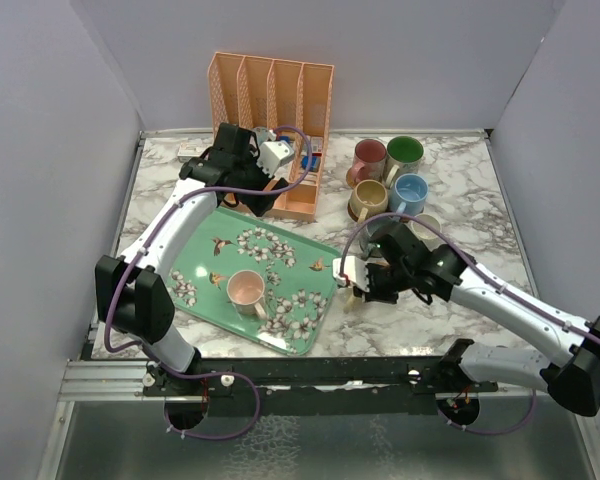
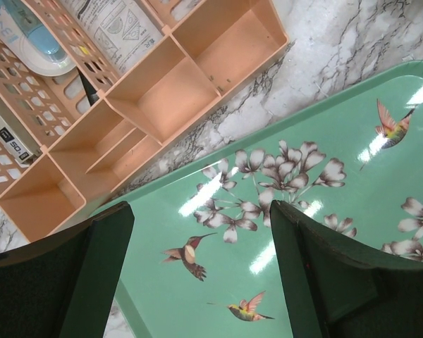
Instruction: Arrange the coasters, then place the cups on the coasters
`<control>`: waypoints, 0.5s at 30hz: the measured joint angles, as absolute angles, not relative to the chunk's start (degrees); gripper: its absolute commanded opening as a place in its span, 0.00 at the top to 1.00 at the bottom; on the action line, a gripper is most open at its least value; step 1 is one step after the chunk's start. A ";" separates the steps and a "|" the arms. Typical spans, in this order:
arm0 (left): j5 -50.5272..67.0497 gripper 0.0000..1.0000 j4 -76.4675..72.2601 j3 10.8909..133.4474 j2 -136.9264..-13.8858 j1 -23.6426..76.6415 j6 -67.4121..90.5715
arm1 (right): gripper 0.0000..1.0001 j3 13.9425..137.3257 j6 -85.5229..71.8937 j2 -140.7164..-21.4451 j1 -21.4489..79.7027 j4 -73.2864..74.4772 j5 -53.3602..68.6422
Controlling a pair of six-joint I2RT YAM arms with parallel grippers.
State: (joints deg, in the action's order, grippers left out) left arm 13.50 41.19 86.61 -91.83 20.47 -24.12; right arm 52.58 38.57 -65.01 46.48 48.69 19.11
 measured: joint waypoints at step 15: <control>13.04 0.18 40.51 84.60 -92.12 20.47 -23.81 | 0.99 44.10 43.48 -57.84 33.10 49.87 15.97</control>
